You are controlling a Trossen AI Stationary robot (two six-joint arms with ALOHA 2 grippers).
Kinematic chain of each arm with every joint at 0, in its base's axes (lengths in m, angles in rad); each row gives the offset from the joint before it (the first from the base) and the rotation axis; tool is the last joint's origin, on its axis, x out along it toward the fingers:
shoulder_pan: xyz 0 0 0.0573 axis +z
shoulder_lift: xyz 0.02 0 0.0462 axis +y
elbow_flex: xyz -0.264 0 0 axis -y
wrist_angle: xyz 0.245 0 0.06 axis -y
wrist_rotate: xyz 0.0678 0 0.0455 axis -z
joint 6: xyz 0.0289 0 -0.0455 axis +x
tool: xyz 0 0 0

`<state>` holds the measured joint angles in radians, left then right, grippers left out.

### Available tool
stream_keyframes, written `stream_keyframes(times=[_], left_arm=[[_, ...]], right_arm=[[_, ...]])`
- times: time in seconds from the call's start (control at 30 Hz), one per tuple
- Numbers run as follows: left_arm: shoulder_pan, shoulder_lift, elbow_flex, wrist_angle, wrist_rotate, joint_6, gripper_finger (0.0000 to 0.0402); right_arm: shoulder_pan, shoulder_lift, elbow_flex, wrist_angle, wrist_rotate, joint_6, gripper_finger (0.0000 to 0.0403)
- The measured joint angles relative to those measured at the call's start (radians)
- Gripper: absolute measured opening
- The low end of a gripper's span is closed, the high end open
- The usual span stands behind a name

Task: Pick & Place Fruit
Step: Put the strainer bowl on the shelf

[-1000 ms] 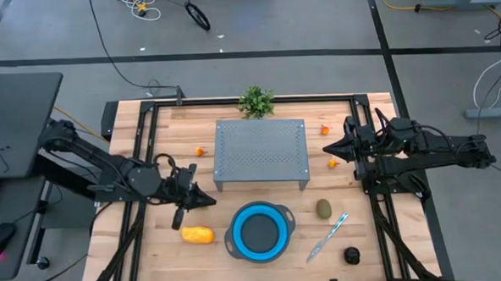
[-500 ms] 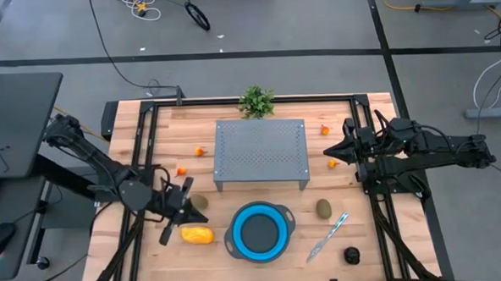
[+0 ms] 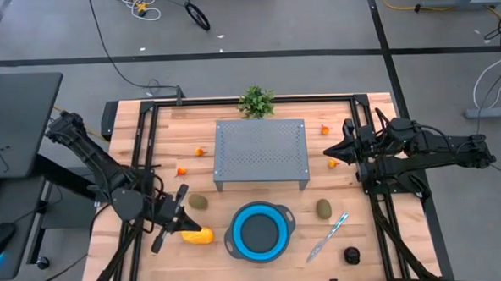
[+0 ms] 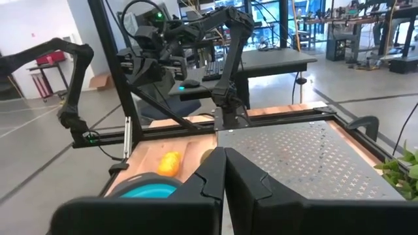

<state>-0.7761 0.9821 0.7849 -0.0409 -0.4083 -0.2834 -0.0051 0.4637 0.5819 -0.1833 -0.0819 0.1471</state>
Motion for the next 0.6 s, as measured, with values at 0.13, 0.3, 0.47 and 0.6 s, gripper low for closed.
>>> stream_keyframes(times=[0.13,0.3,0.47,0.6], left_arm=[[0.000,0.000,0.000,0.000,-0.014,0.019,0.0001],[0.000,0.036,0.000,-0.006,-0.024,0.055,0.0001],[0.000,0.118,0.000,-0.005,-0.022,0.047,0.0001],[0.001,0.182,0.000,-0.004,-0.021,0.010,0.0001]], right_arm=[[0.000,0.000,0.000,0.000,0.000,0.003,0.0015],[0.000,0.001,0.000,0.000,0.013,-0.005,0.0015],[0.000,0.001,0.000,0.000,0.028,-0.005,0.0015],[0.000,0.001,0.000,0.000,0.028,-0.005,0.0015]])
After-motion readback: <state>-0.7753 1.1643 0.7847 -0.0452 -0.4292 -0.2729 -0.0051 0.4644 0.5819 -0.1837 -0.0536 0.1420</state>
